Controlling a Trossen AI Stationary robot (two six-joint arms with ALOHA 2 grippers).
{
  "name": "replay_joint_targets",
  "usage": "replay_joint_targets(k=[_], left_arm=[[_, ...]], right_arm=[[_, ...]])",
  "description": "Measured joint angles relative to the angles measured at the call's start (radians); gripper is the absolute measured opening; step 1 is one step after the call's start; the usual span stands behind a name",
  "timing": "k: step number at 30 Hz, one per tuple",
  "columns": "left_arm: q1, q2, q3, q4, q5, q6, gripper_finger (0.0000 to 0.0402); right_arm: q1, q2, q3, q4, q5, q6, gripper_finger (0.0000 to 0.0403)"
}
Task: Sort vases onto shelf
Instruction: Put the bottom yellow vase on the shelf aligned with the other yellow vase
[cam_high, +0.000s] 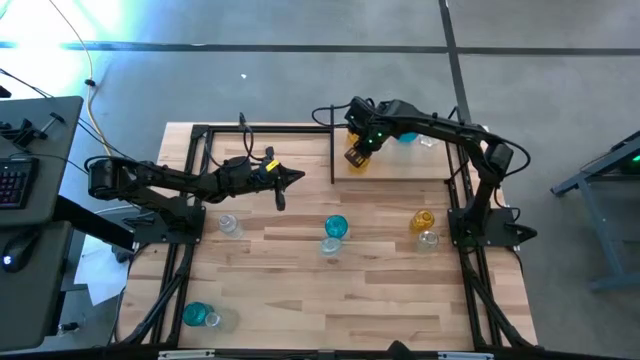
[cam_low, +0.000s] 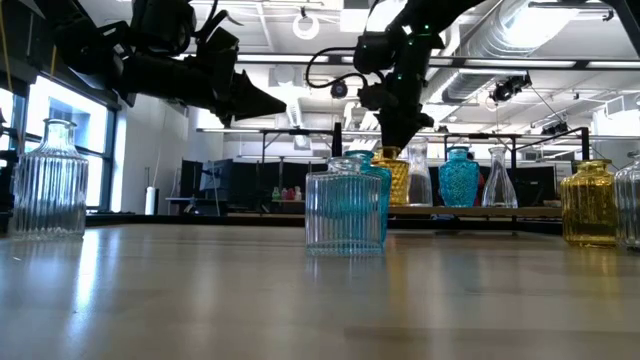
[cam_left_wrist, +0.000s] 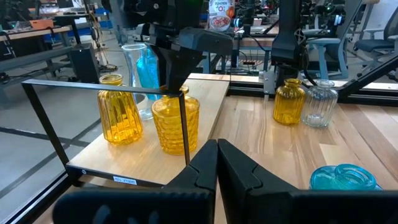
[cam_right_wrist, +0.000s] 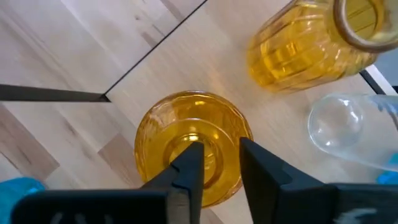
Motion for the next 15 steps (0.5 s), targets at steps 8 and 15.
replay_joint_targets(k=[8,15], left_arm=[[0.0,0.0,0.0,0.0,0.0,0.0,0.0],[0.0,0.0,0.0,0.0,0.0,0.002,0.0]], right_arm=[[0.0,0.001,0.075,-0.014,0.046,-0.045,0.015],[0.029,-0.002,0.27,-0.156,0.096,-0.116,0.016]])
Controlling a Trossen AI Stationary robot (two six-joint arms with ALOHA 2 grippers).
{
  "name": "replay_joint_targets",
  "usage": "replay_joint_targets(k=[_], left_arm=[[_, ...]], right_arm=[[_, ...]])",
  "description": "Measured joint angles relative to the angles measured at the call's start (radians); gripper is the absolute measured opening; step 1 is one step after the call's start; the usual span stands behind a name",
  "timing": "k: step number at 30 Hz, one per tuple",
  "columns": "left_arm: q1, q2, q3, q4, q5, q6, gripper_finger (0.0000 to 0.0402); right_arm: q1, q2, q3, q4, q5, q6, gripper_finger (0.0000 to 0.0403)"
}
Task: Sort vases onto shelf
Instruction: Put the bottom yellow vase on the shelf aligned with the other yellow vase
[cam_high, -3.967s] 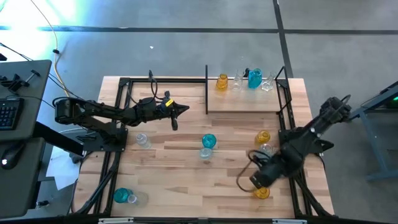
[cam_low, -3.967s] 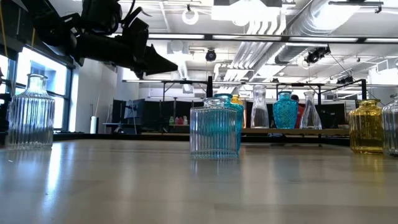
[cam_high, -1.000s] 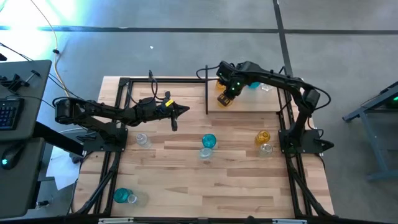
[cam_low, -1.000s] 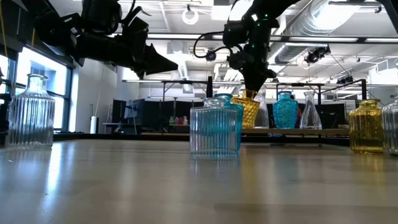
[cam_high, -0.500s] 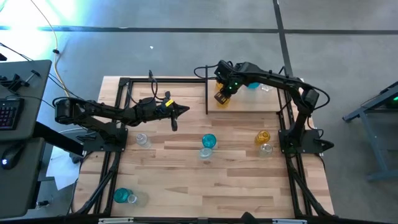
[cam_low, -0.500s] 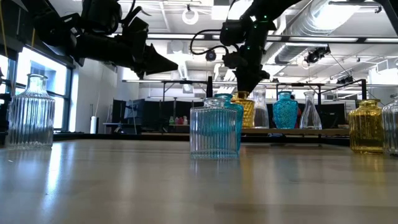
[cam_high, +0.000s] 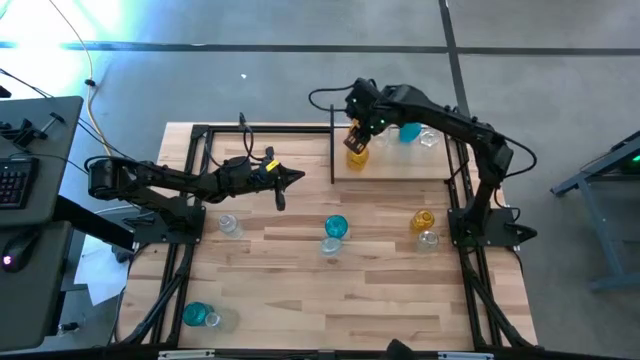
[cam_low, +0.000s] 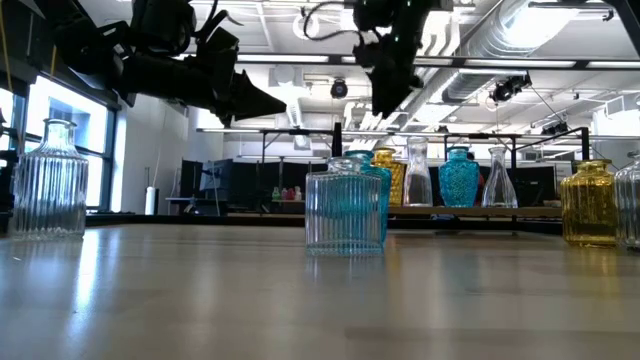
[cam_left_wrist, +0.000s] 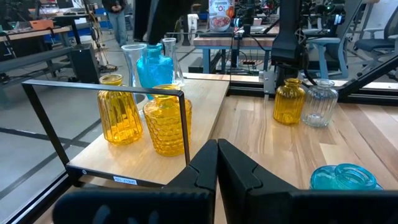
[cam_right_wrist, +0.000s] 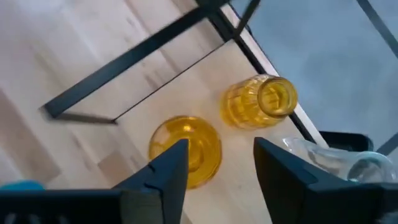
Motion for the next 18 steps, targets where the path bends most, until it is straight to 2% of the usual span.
replay_joint_targets(k=[5,10,18], left_arm=[[0.0,0.0,0.0,-0.002,0.0,-0.001,0.0],[0.0,0.0,0.0,-0.02,0.0,-0.001,0.0],[0.0,0.0,0.0,-0.039,0.0,-0.003,0.0]], right_arm=[[0.046,-0.002,0.008,-0.06,0.002,-0.022,0.0104],[0.106,-0.017,-0.133,-0.021,0.03,-0.005,0.0017],[0.179,-0.122,-0.459,0.25,0.035,0.113,0.0009]])
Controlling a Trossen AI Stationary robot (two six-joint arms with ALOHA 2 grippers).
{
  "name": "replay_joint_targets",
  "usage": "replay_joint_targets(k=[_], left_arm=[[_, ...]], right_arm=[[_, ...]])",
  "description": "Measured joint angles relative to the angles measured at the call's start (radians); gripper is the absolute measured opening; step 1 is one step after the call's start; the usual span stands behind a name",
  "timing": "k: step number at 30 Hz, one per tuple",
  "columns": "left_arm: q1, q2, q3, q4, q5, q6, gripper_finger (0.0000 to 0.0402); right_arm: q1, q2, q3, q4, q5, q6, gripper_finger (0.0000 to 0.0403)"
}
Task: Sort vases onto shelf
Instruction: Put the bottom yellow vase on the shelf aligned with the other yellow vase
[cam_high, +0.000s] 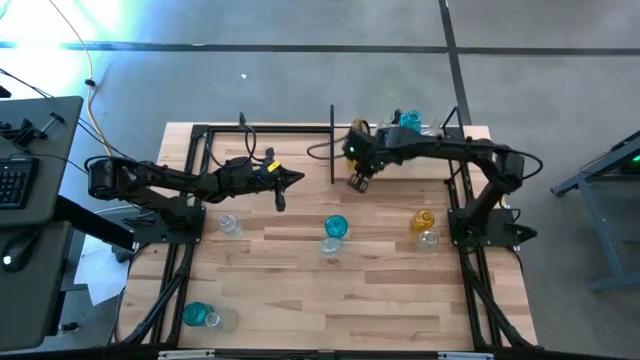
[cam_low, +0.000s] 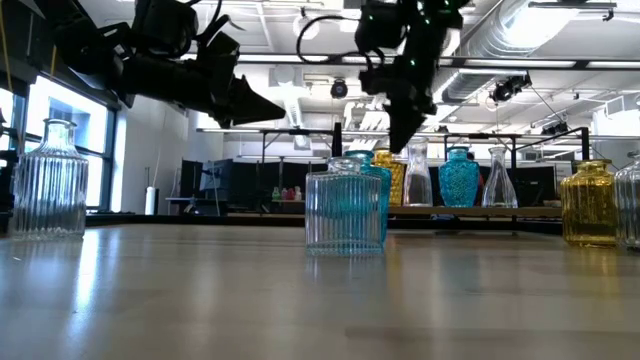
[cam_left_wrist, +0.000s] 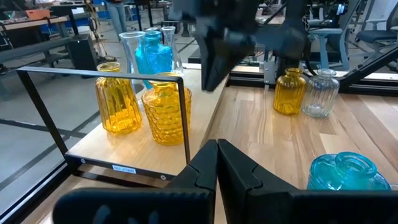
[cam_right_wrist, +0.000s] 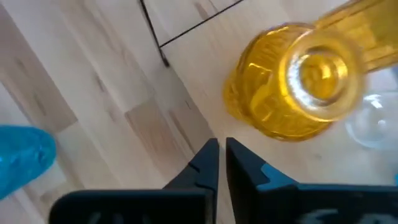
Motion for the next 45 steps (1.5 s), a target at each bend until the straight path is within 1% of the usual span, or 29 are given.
replay_joint_targets(k=[2,5,8,11,23,29,45], left_arm=[[0.0,0.0,0.0,0.0,0.0,0.0,0.0],[0.0,0.0,0.0,0.0,0.0,0.0,0.0],[0.0,0.0,0.0,0.001,0.0,0.0,0.0],[0.0,0.0,0.0,0.003,0.0,0.0,0.0],[0.0,0.0,0.0,0.003,0.0,0.0,0.0],[0.0,0.0,0.0,0.002,0.0,0.0,0.0],[0.0,0.0,0.0,0.002,0.0,0.0,0.0]], right_arm=[[0.002,-0.01,-0.065,0.089,0.0,0.018,0.0003],[-0.003,-0.011,-0.128,0.186,-0.002,0.028,0.0005],[-0.014,-0.01,-0.164,0.252,-0.002,0.03,0.0002],[-0.032,-0.009,-0.173,0.273,0.002,0.032,0.0001],[-0.083,-0.009,-0.176,0.303,0.022,0.021,0.0],[-0.095,-0.008,-0.176,0.304,0.065,0.014,0.0],[-0.098,-0.009,-0.176,0.313,0.068,-0.004,0.0]])
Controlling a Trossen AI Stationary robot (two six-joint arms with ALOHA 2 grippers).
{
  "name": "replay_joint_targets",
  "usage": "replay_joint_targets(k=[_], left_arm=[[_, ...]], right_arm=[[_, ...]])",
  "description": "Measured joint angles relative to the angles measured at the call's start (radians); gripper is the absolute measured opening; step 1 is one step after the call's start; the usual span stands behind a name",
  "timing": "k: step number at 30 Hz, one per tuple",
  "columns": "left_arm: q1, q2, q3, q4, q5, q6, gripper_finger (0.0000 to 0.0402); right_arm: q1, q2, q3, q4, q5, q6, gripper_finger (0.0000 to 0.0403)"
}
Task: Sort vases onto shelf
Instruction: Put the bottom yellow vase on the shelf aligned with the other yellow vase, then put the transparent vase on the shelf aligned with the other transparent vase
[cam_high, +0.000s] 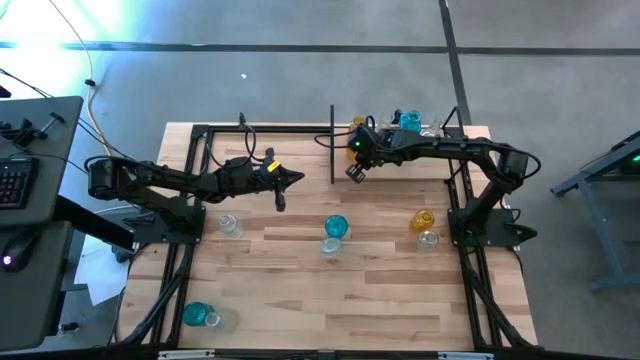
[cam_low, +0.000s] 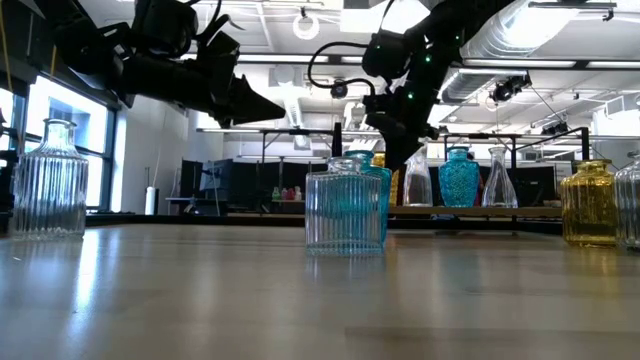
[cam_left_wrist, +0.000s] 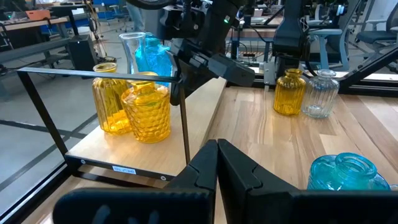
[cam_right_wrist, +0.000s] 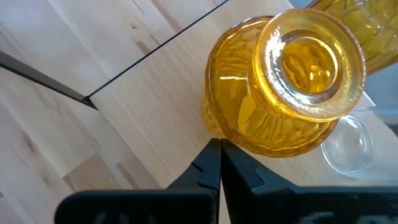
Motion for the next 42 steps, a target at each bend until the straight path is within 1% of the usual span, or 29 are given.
replay_joint_targets(k=[34,38,42], left_arm=[[0.0,0.0,0.0,-0.001,0.0,0.0,0.0],[0.0,0.0,0.0,-0.001,0.0,0.0,0.0],[0.0,0.0,0.0,-0.002,0.0,0.0,0.0]], right_arm=[[-0.005,-0.002,0.0,0.017,0.032,0.0,0.0],[0.003,-0.014,0.0,0.008,0.032,0.0,0.0],[0.025,-0.055,0.0,-0.03,0.03,0.0,0.0]])
